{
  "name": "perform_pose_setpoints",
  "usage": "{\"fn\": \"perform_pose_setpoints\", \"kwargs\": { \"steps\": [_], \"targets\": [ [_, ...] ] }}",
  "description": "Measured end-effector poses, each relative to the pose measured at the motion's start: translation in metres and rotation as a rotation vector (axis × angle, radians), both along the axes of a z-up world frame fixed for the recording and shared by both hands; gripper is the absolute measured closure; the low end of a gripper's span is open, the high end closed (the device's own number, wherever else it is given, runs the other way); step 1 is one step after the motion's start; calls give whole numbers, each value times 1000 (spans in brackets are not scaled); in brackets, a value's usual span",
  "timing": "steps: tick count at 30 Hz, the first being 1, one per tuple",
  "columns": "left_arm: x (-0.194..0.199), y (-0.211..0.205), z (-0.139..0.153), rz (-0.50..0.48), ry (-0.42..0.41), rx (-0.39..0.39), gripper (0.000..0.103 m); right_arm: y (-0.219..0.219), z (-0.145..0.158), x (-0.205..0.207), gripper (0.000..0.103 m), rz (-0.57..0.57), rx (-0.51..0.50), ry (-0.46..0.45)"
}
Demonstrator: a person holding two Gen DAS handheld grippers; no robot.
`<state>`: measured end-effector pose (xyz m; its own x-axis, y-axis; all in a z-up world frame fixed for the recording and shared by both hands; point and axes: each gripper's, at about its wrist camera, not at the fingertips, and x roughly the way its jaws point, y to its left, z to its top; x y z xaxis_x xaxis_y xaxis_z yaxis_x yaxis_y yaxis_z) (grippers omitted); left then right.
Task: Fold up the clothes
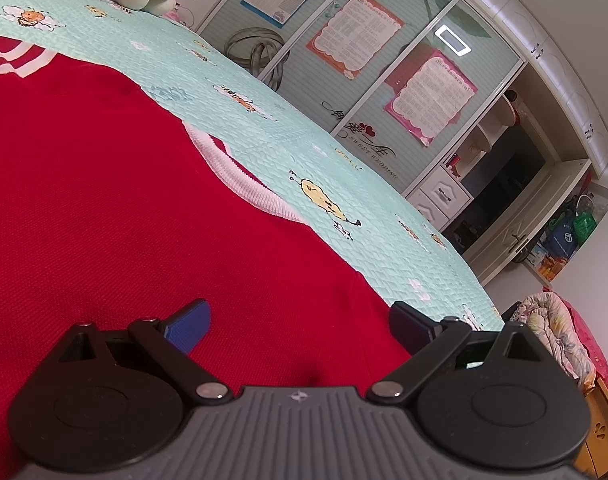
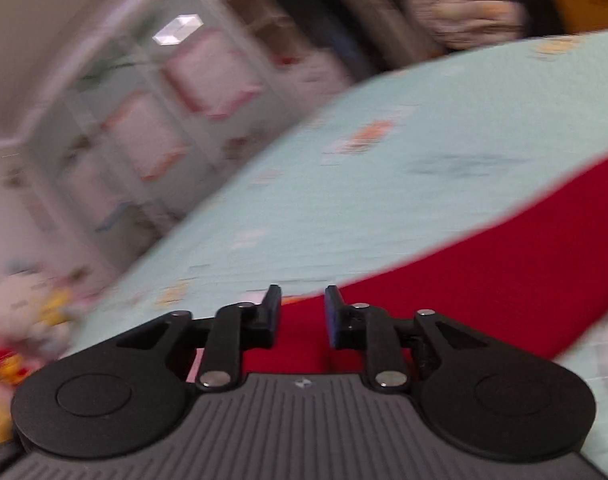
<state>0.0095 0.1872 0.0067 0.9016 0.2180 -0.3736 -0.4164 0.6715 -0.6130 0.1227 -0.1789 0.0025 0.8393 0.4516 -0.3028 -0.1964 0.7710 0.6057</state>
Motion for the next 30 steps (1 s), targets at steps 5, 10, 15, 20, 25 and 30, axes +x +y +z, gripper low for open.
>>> {"fn": "perform_pose_setpoints", "kwargs": {
  "steps": [5,10,15,20,25,30],
  "targets": [
    [2,-2,0,4,1,9,4,10,-19,20,85,46,-36,147],
    [2,-6,-1,16,-4,34,2,-10,-30,33,103,1,89,173],
    [-4,5,21,-128,146,64,39,-5,-29,36,103,-21,70,163],
    [-93,24,73,-308,233,115,41,6,-10,-5,96,-46,32,238],
    [-219,44,83,-331,335,260,22,50,33,-133,63,187,217,176],
    [-295,66,74,-313,432,215,24,92,39,-253,60,395,264,220]
  ]
}}
